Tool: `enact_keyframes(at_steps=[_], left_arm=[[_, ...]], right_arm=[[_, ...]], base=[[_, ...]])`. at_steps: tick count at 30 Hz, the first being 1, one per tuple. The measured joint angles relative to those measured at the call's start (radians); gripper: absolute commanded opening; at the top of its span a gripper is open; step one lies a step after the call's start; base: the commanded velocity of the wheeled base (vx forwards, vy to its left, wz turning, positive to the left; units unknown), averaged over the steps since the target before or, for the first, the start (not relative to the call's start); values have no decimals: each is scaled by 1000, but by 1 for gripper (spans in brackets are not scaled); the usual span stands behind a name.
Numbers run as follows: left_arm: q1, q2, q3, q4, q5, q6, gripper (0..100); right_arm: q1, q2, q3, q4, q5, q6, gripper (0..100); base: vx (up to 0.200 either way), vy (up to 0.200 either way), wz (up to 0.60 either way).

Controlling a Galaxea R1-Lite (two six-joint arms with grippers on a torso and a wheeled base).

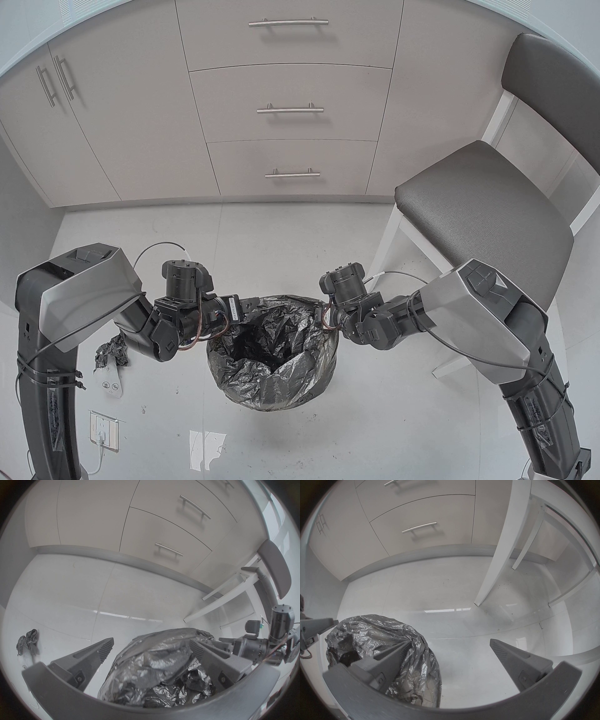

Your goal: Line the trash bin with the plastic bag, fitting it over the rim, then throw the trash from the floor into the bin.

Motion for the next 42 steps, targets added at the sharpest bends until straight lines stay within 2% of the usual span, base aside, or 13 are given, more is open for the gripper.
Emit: enact_keyframes(at_steps=[7, 10, 15, 24, 35, 42], left_arm=[[-10, -79, 136, -61, -1, -10, 100], [-10, -120, 170, -67, -4, -59, 100], [7, -180, 191, -75, -5, -105, 100], [29, -216, 197, -158, -8, -106, 100], [42, -216, 201, -160, -10, -106, 100], [42, -216, 199, -160, -11, -107, 100]], right_arm=[[-6, 4, -9, 0, -9, -1, 100], [-7, -11, -8, 6, -13, -6, 100], [2, -69, 10, 11, -24, -46, 100], [42, -134, 101, 6, -28, -137, 100], [65, -201, 300, -14, -61, -109, 100], [73, -253, 465, -124, -74, -87, 100]], base=[[0, 0, 0], [0, 0, 0], [0, 0, 0], [0, 0, 0], [0, 0, 0], [0, 0, 0]])
